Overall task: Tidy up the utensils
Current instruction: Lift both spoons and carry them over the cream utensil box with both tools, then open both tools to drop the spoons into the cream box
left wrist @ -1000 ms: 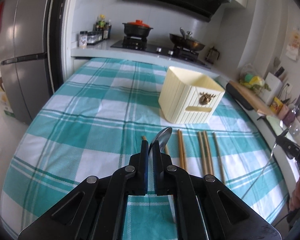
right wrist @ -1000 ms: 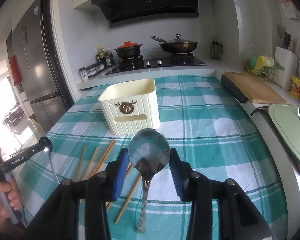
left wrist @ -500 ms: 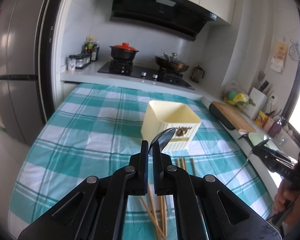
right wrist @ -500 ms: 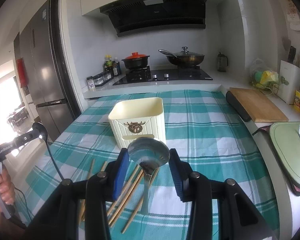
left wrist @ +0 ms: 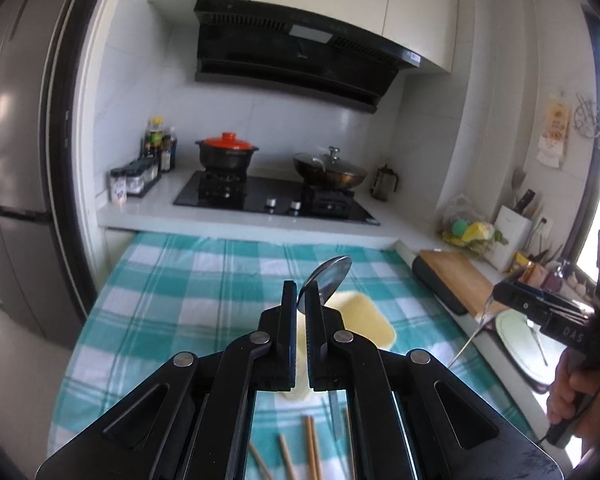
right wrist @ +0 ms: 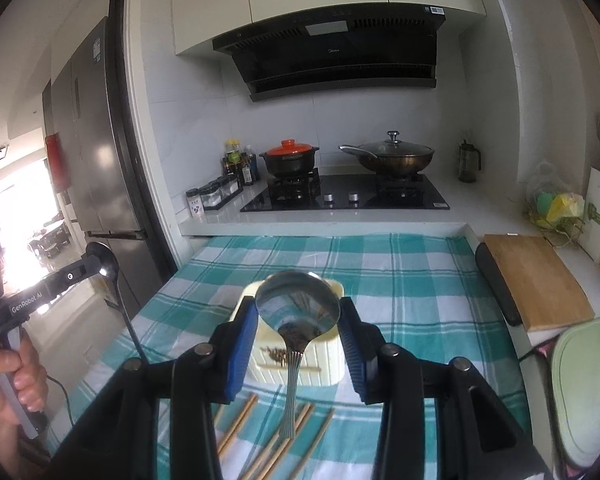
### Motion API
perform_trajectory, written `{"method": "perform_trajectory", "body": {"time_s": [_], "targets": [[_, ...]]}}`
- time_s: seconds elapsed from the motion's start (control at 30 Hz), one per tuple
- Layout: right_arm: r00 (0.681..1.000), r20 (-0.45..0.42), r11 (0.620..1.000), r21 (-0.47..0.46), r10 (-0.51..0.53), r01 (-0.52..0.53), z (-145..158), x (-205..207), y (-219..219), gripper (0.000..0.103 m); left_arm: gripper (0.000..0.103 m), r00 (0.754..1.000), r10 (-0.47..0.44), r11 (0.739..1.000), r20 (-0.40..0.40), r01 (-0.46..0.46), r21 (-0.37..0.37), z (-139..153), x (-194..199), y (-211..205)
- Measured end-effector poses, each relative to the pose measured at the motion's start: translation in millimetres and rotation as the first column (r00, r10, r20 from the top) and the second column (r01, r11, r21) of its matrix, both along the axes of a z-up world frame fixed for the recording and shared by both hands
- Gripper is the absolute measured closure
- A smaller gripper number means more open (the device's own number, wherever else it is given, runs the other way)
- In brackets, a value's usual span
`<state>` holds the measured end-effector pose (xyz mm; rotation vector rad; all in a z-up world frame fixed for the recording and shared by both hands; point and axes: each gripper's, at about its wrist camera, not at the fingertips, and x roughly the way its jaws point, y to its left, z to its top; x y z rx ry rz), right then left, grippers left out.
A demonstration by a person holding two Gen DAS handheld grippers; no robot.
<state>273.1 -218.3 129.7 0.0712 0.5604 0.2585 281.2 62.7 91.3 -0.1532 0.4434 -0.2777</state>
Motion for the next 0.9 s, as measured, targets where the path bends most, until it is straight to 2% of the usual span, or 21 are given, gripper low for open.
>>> {"method": "perform_trajectory", "body": {"time_s": [0.13,0.27,0.33,0.47,0.67,0.8,0.9], "targets": [[1.0,0.023,1.0,0.014,-0.002,0.001,21,49,6,0.062,0.102,1.0,0.013,1.0,0.015,-0.013,0.022,10,48,-14],[1.0,0.013,1.0,0.003,0.002,-0.002,19,96,15,0.062,0.102,1.0,0.02,0.999,0.013,-0.021,0.032,1,86,-30],[1.0,-0.014,1.0,-0.016,0.006,-0.006,6,121,20,0.062,0.102,1.0,0.019,0.999,-0.001,-0.019,0.035,-9,104,-38],[0.992,-0.128,0.999,-0.03,0.009,-0.013,-39,165,24,0.062,0.102,0.999,0.011,0.999,-0.053,-0.009,0.05,-39,132,-54],[0.963,-0.268,0.999,-0.03,0.003,-0.012,-100,206,20,0.062,0.102,0.988,0.013,0.996,-0.157,0.0,0.084,-84,163,-68],[0.954,-0.3,0.999,-0.033,0.0,-0.01,-120,216,19,0.062,0.101,0.979,0.015,0.994,-0.204,0.007,0.107,-106,178,-74],[0.944,-0.33,1.0,-0.021,-0.007,0.0,-126,222,18,0.061,0.092,0.974,0.029,0.992,-0.223,-0.001,0.125,-119,182,-76]]}}
